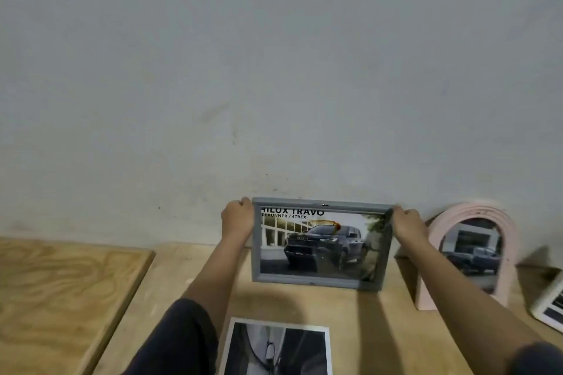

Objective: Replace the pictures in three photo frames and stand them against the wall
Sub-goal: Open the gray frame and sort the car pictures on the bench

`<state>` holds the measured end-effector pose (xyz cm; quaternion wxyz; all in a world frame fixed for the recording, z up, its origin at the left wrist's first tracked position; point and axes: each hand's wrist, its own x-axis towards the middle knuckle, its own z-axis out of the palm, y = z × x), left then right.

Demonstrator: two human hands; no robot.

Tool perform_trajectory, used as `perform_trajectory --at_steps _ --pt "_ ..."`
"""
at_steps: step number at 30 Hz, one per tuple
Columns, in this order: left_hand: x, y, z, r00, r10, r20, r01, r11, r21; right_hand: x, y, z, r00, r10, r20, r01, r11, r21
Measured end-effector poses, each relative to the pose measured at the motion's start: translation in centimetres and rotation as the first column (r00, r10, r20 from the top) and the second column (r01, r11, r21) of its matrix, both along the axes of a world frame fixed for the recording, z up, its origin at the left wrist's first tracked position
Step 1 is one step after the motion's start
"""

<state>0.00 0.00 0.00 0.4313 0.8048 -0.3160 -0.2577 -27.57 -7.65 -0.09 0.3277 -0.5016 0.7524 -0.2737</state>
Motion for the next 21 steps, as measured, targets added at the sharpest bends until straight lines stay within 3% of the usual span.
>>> perform_trajectory --at_steps 5,10,16,21 --pt "-0.1 -1.2 -1.3 1.0 -0.017 0.014 0.017 1.0 0.011 0.7 -1.4 -1.4 1.0 0.006 0.03 -0.007 0.999 0.035" --pt "0.0 0.1 -1.3 0.991 0.021 0.132 -0.02 1.0 -0.011 0.8 1.4 -1.6 0.997 -0.068 0.03 0.071 0.993 -0.097" --pt "-2.3 6.8 2.9 0.956 0.267 0.121 -0.232 0.941 -0.245 -0.9 10.7 -0.2 0.953 -0.034 0.302 0.135 0.938 -0.32" --pt "-10.6 14.4 4.7 0.967 0.256 0.004 -0.229 0.872 -0.433 -8.5 18.4 -1.0 0.825 -0.167 0.54 0.358 0.894 -0.271"
